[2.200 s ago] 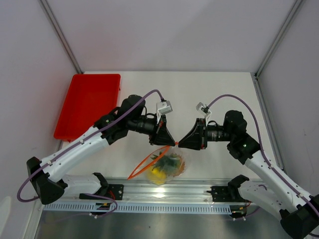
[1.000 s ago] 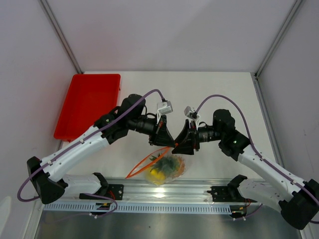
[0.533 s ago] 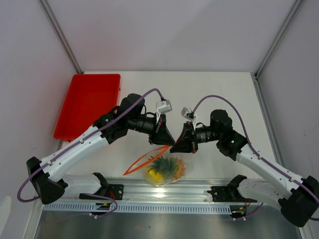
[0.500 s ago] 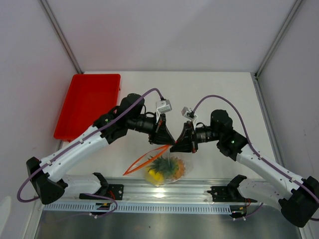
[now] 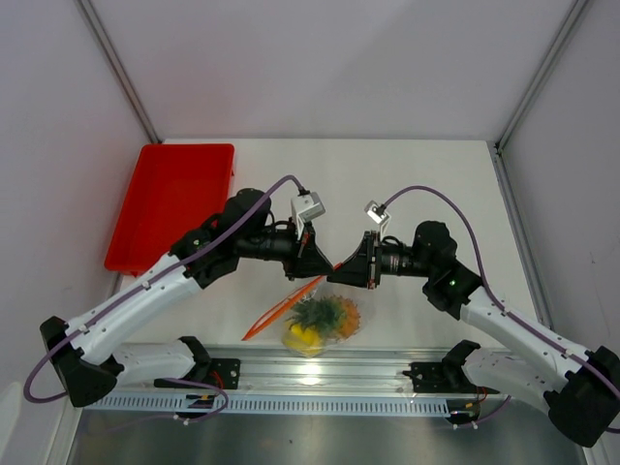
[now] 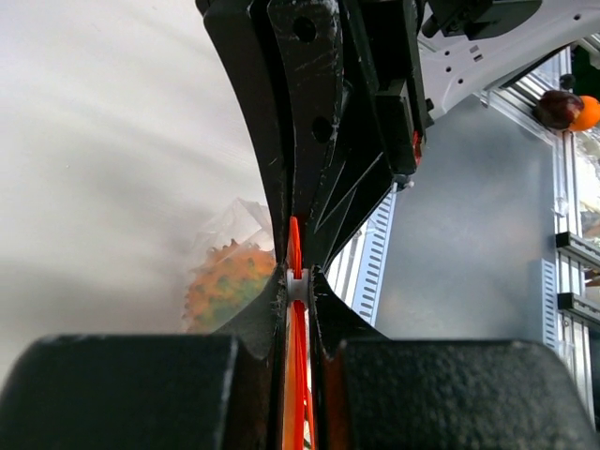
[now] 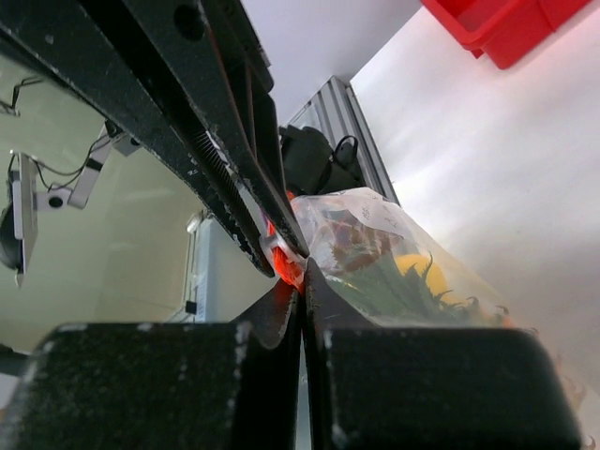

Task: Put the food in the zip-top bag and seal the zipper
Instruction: Zip the zipper food storage bag at the center of the board.

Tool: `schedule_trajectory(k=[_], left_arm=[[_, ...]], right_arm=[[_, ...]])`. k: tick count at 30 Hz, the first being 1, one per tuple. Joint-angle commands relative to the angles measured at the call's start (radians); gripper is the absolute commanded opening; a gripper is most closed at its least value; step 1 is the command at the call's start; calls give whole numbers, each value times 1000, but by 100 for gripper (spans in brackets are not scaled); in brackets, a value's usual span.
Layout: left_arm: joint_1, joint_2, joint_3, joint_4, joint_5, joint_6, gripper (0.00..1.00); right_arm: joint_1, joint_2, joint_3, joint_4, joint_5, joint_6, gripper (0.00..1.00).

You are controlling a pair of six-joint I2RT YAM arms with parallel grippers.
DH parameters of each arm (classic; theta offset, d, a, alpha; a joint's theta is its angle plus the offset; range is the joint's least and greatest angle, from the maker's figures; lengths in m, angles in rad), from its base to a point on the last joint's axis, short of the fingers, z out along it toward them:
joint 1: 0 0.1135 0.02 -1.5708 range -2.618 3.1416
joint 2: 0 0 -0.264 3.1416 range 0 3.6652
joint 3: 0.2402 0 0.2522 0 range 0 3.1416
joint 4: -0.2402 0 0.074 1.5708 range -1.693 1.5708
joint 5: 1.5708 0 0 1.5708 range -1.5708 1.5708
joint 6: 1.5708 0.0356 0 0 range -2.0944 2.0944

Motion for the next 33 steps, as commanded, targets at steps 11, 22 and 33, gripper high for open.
schedule_trajectory(k=[11, 22, 33], left_arm=[[-26, -98, -91, -122, -11, -4, 1], [-26, -248, -200, -190, -66, -33, 0], [-26, -472, -338, -247, -106, -147, 1]], right_arm=[[-105, -73, -51, 175, 74, 120, 0], [-266, -94, -88, 166, 1, 140, 0], [-358, -85, -125, 169, -32, 157, 0]])
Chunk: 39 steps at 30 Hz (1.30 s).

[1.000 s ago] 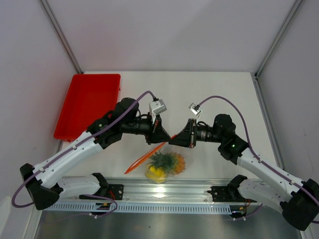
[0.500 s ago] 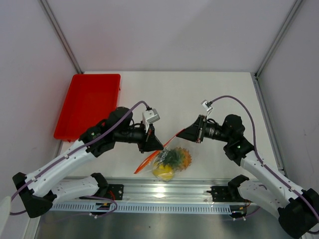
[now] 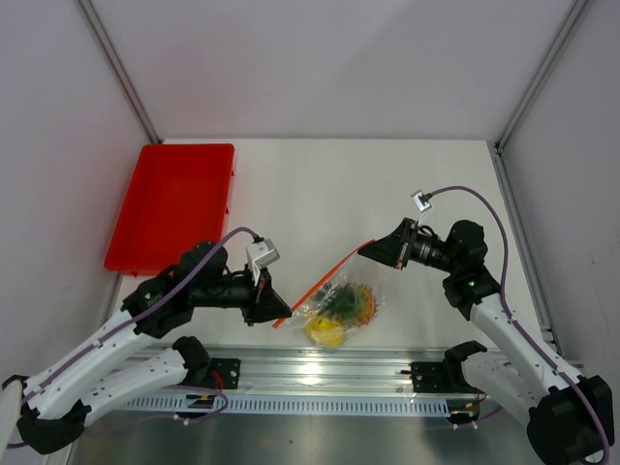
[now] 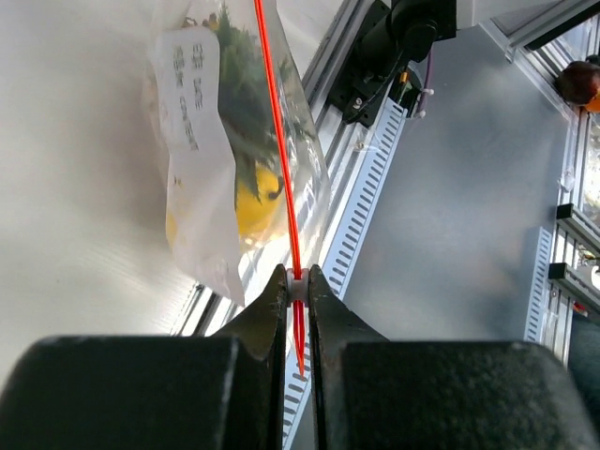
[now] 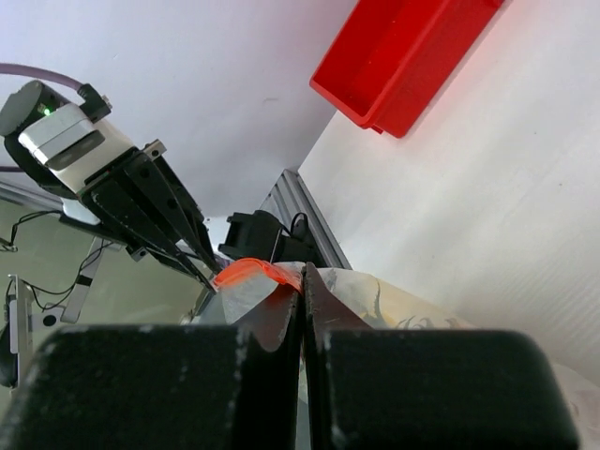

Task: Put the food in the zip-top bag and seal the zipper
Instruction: Zip the zipper food storage bag at the center of the board, then place the zipper food storage bag at the center of the board.

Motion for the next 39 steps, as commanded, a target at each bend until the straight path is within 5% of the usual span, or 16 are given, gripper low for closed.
schedule_trajectory(k=[1, 13, 14, 15, 19, 21, 24, 33, 39], left_arm=[[-12, -80, -29, -89, -5, -67, 1], [-10, -182, -68, -126, -66, -148, 1], [-10, -174, -54, -128, -125, -150, 9], [-10, -169, -48, -132, -168, -154, 37], [-10, -139, 29, -172, -440, -176, 99], [-10, -120, 107, -198, -605, -187, 99], [-10, -114, 182, -160, -673, -174, 99], [-10, -74, 173, -50, -586, -108, 100], [-12, -99, 118, 6, -502, -107, 100]], right_arm=[[-32, -7, -3, 83, 16, 17, 0], [-32, 21, 3, 80, 20, 16, 0], [-32, 34, 3, 75, 32, 16, 0], [-33, 44, 4, 66, 42, 13, 0], [-71, 140, 27, 14, 80, 7, 0], [-99, 219, 62, 2, 102, 4, 0], [-157, 351, 145, -29, 131, -29, 0], [-226, 842, 533, -264, 214, -159, 0], [-213, 1100, 662, -235, 197, -174, 0]])
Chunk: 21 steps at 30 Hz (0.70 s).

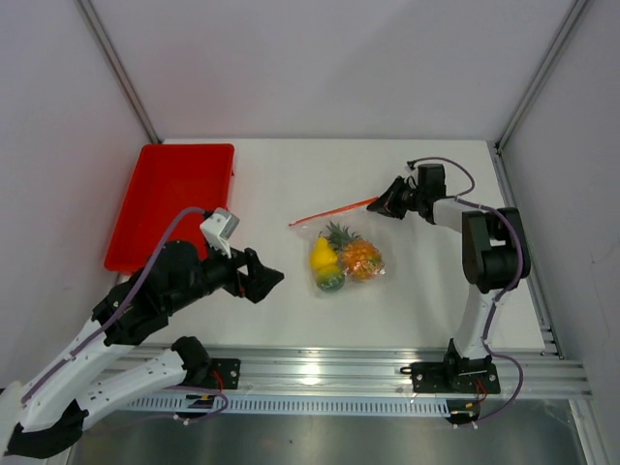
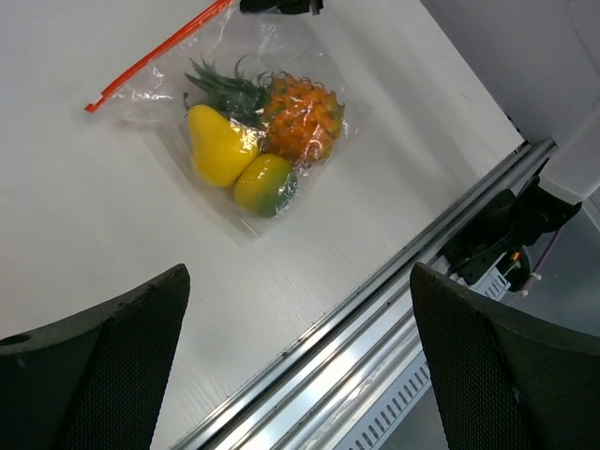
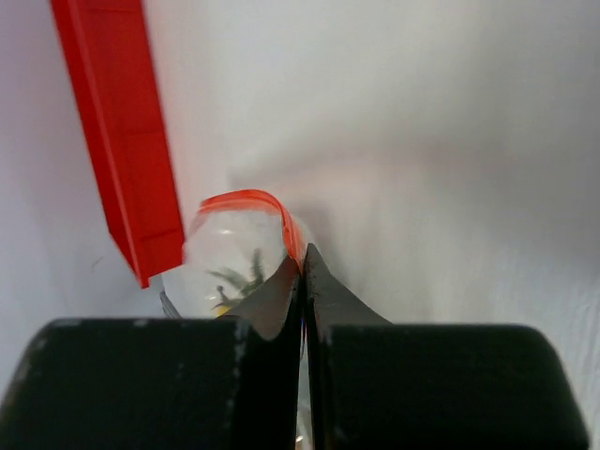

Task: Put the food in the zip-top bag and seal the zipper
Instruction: Place the zipper food storage bag at the center of the board.

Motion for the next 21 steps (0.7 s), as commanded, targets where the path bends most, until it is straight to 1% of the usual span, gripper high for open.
schedule_trajectory(k=[1, 4, 6, 7, 10, 11, 13, 14, 16, 17, 19, 20, 21], left_arm=[[-5, -16, -32, 77, 79, 24, 99], [-5, -22, -60, 89, 80, 22, 100], [-5, -22, -69, 95, 79, 19, 99], [-5, -22, -78, 109, 80, 19, 99], [-5, -19, -98, 131, 88, 16, 100], [-5, -15, -110, 143, 90, 14, 99], [-5, -10, -117, 155, 105, 22, 100], [-5, -4, -117, 160, 107, 31, 100], [-4, 7, -100, 151, 71, 67, 99], [-2, 15, -89, 140, 58, 80, 99], [13, 51, -52, 114, 29, 120, 100], [28, 65, -46, 109, 34, 128, 99], [77, 99, -26, 109, 51, 140, 100]], right_arm=[[18, 72, 54, -29, 17, -44, 0], [32, 105, 77, -60, 51, -74, 0], [37, 99, 69, -71, 83, -90, 0], [38, 94, 66, -78, 99, -97, 2], [43, 82, 60, -95, 151, -120, 15], [44, 82, 60, -133, 162, -131, 24], [44, 76, 70, -152, 201, -142, 35], [44, 73, 81, -185, 218, -146, 47], [46, 60, 124, -222, 263, -171, 55], [46, 53, 142, -265, 278, -182, 68], [46, 21, 181, -314, 338, -220, 82], [46, 7, 213, -357, 353, -235, 94], [44, -9, 227, -376, 375, -248, 98]])
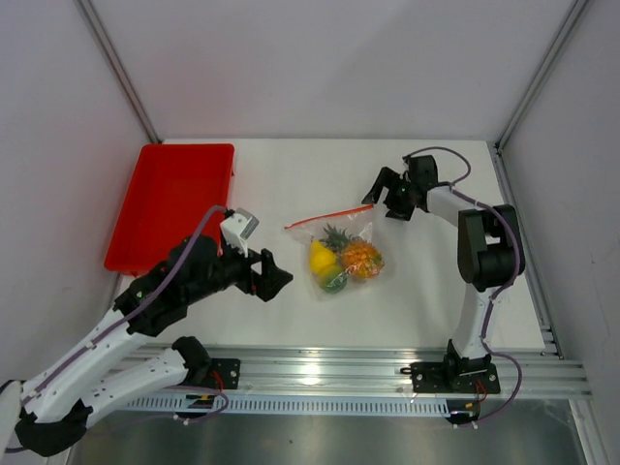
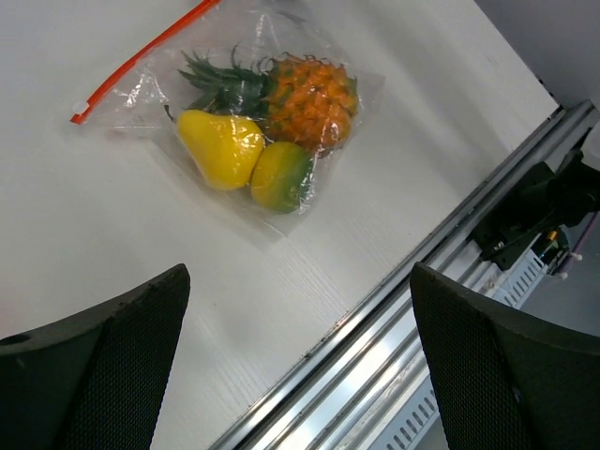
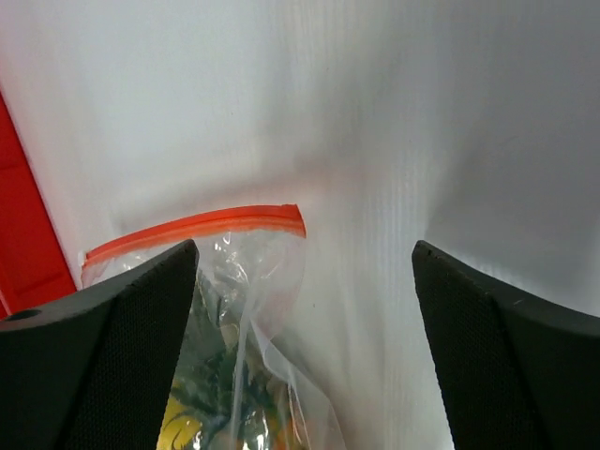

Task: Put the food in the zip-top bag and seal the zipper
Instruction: Place the zipper food storage bag at the center of the board, then reset both arms

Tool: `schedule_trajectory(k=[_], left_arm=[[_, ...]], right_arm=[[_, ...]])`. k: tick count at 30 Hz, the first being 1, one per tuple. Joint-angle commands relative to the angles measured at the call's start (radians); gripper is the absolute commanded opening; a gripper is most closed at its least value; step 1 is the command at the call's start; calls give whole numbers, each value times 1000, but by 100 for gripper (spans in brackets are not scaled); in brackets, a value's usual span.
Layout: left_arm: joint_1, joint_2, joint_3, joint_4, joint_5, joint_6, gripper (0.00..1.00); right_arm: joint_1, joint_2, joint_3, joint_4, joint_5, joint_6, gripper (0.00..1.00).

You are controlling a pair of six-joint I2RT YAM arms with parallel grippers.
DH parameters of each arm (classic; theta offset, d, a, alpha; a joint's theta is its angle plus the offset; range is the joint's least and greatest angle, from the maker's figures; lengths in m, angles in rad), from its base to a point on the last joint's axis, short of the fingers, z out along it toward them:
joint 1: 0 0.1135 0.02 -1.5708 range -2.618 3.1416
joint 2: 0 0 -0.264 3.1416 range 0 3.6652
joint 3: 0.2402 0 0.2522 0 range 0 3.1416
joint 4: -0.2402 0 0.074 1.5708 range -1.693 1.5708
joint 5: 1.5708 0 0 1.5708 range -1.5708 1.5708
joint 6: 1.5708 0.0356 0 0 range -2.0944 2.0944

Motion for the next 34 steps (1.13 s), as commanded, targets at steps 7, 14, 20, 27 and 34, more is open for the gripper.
schedule_trajectory(k=[7, 14, 20, 27, 34], left_arm=[[257, 212, 92, 123, 246, 5, 100], [378, 388, 54, 356, 393, -143, 100], [420, 505, 57, 442, 447, -231, 100], [420, 418, -159, 700, 588, -373, 100], [421, 199, -519, 1101, 702, -493, 100]], right_arm=[[11, -308, 56, -234, 243, -147, 99], [30, -612, -206, -278, 283, -112, 99], [31, -839, -389, -335, 322, -25, 99], [80, -1068, -538, -361, 344, 103, 100], [145, -1279, -742, -259, 274, 208, 99]])
